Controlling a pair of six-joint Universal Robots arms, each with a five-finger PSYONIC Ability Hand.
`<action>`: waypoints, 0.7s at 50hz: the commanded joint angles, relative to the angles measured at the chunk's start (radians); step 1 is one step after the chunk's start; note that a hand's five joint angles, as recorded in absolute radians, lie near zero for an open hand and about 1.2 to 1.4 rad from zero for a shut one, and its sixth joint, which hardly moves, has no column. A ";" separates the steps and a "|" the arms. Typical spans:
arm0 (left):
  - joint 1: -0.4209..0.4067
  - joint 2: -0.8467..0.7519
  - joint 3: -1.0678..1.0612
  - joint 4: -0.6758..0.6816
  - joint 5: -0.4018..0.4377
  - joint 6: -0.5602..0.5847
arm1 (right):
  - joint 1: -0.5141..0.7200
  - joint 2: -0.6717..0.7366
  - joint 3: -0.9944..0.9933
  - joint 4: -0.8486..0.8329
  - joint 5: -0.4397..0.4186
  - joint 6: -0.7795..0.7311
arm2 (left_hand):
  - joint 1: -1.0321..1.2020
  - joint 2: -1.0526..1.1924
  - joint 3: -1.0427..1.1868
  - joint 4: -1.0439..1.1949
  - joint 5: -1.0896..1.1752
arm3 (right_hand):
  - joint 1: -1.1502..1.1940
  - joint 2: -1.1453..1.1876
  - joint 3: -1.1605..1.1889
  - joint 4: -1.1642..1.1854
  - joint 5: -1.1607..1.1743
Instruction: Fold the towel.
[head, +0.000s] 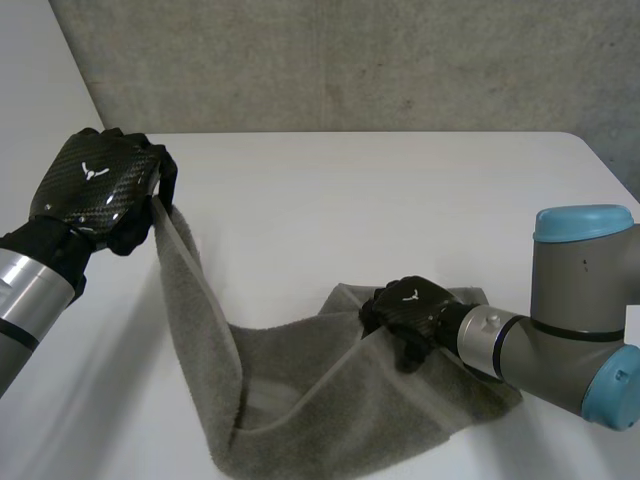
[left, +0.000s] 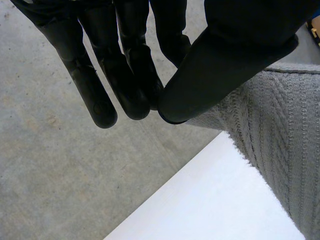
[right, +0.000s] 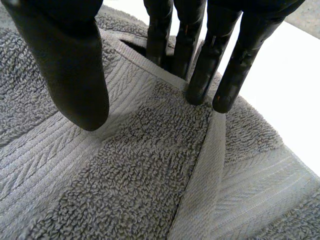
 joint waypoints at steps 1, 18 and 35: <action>0.001 -0.001 0.000 0.000 0.000 0.000 | 0.003 0.006 0.004 0.000 -0.001 0.000 | 0.175 0.178 0.180 0.178 0.188 | 0.063 0.044 0.055 0.051 0.064; 0.000 0.013 0.023 -0.008 -0.006 -0.006 | -0.028 -0.285 0.004 0.045 0.001 0.008 | 0.175 0.178 0.180 0.178 0.188 | 0.740 0.722 0.732 0.728 0.741; 0.029 0.116 0.193 -0.186 -0.132 -0.140 | -0.444 -0.732 -0.321 0.415 -0.085 0.053 | 0.175 0.178 0.180 0.178 0.188 | 0.740 0.722 0.732 0.728 0.741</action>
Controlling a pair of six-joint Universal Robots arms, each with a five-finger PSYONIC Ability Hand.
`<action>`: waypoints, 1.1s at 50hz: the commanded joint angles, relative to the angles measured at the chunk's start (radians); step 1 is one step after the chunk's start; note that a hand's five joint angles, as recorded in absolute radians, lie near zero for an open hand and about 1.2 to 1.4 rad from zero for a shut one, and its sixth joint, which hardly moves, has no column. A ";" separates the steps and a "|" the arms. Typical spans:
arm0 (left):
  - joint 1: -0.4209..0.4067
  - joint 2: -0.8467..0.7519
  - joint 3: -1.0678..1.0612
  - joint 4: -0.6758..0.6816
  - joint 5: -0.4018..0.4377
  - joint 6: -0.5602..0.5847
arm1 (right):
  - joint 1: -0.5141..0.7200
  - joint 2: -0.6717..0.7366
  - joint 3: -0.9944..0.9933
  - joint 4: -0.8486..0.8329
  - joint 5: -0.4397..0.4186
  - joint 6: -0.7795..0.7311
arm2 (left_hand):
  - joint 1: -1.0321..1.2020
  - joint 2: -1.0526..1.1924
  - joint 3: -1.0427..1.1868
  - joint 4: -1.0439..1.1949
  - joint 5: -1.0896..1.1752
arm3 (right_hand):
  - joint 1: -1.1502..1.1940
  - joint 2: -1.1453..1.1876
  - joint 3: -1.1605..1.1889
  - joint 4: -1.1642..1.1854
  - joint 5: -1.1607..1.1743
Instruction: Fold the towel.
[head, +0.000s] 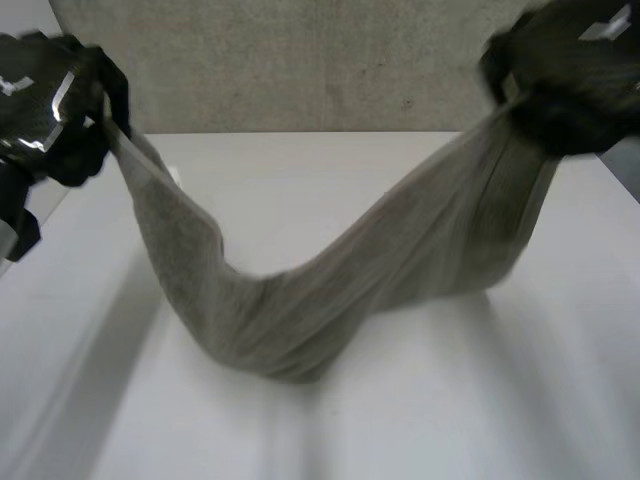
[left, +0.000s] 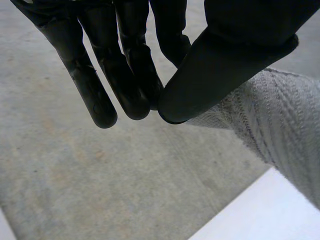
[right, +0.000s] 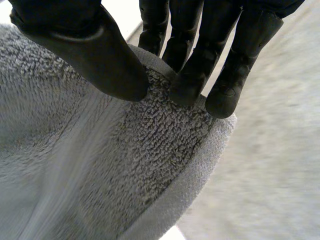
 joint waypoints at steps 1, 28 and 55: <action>0.025 -0.007 0.051 -0.096 -0.035 -0.016 | -0.218 0.004 -0.143 0.213 -0.028 -0.050 | 0.175 0.178 0.180 0.178 0.188 | 0.074 0.078 0.067 0.059 0.053; -0.047 -0.738 0.449 -0.292 -0.189 0.358 | 0.006 0.845 -0.428 0.298 0.317 -0.504 | 0.175 0.178 0.180 0.178 0.188 | 0.074 0.078 0.067 0.059 0.053; -0.131 -0.944 1.336 -0.113 -0.281 0.083 | 0.116 0.841 -0.997 -0.201 0.387 -0.283 | 0.175 0.178 0.180 0.178 0.188 | 0.074 0.078 0.067 0.059 0.053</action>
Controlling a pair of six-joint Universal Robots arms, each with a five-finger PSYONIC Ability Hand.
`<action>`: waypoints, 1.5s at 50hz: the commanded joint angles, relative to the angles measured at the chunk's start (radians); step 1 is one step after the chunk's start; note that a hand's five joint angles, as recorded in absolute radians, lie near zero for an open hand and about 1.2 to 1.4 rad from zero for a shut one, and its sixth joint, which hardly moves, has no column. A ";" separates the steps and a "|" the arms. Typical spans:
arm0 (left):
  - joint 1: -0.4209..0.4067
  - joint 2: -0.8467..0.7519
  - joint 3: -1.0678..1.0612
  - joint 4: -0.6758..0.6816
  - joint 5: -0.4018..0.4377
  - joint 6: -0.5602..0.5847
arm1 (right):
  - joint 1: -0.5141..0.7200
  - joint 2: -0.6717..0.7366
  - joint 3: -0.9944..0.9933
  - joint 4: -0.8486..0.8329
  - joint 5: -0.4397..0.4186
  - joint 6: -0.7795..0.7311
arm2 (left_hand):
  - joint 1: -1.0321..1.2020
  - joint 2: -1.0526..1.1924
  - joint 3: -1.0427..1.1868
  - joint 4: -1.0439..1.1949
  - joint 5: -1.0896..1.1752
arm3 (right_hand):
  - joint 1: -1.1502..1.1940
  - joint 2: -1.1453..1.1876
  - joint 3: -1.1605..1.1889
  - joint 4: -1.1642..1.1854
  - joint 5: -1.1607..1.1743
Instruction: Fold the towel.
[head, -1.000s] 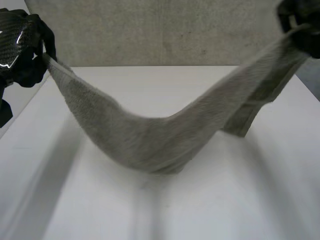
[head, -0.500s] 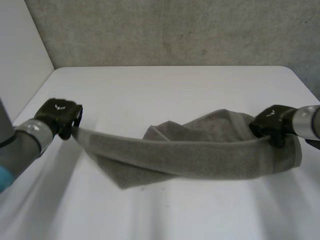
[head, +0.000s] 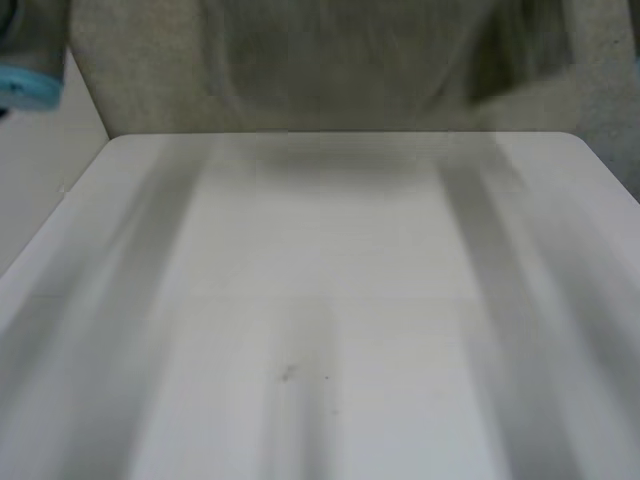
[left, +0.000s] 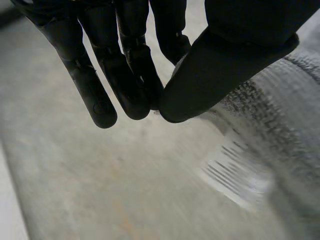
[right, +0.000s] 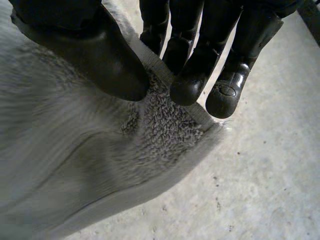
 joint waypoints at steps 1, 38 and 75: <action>0.029 0.031 -0.204 0.030 -0.028 -0.057 | -0.007 -0.095 0.312 0.077 -0.035 0.010 | 0.175 0.178 0.179 0.178 0.188 | 0.073 0.060 0.066 0.059 0.050; 0.214 0.233 -1.324 0.240 0.127 0.177 | -0.080 -0.335 1.286 0.148 -0.150 -0.001 | 0.175 0.178 0.179 0.178 0.188 | 0.073 0.060 0.066 0.059 0.050; 0.159 -0.011 -0.989 0.129 0.101 0.181 | -0.121 0.024 0.831 0.404 -0.096 -0.263 | 0.175 0.178 0.179 0.178 0.188 | 0.073 0.060 0.066 0.059 0.050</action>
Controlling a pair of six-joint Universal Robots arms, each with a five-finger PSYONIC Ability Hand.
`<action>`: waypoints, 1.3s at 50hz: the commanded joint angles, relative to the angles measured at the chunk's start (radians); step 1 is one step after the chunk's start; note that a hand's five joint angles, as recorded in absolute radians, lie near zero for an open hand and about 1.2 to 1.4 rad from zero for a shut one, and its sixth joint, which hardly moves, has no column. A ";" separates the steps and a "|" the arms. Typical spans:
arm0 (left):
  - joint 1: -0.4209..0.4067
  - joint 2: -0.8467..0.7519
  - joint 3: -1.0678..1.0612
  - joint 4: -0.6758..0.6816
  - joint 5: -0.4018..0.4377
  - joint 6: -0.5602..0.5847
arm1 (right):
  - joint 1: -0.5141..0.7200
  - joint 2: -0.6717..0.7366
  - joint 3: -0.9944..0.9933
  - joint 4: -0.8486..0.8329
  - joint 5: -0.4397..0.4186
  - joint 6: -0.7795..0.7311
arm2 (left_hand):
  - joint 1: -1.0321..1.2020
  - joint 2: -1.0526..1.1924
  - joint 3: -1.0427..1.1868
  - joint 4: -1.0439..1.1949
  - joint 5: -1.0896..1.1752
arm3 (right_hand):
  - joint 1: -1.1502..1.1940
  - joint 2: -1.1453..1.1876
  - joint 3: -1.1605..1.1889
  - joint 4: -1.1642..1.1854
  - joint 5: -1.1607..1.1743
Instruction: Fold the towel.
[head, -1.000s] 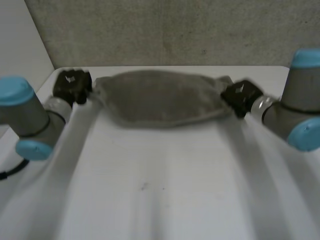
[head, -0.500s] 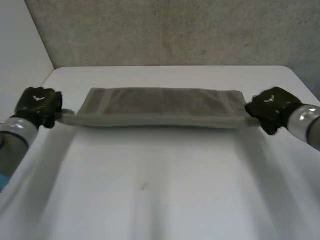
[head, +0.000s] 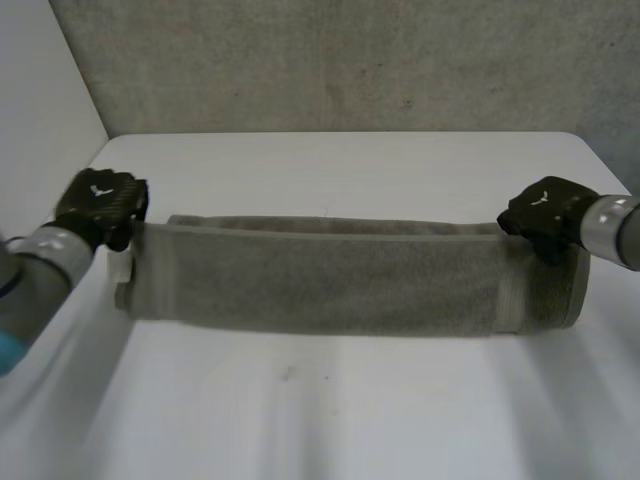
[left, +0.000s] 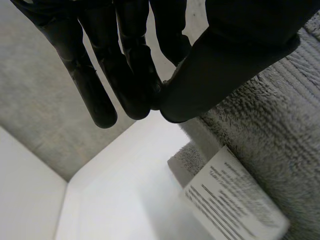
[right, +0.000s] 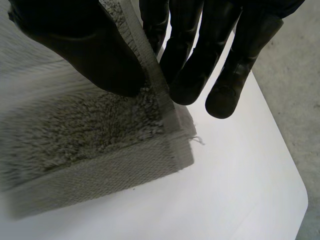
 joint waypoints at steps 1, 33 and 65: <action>-0.066 -0.358 0.393 -0.016 -0.102 0.006 | 0.069 0.282 -0.290 -0.056 0.080 0.018 | 0.175 0.177 0.179 0.178 0.184 | 0.073 0.054 0.057 0.059 0.046; -0.109 -0.514 0.653 -0.193 -0.236 0.031 | 0.111 0.359 -0.352 -0.374 0.100 0.138 | -1.043 -1.041 -1.039 -1.040 -1.034 | -1.149 -1.168 -1.165 -1.163 -1.176; -0.097 0.025 -0.026 0.126 -0.107 -0.323 | 0.005 -0.071 0.444 -0.455 0.077 0.381 | -1.043 -1.041 -1.039 -1.040 -1.034 | -1.016 -1.034 -1.031 -1.029 -1.042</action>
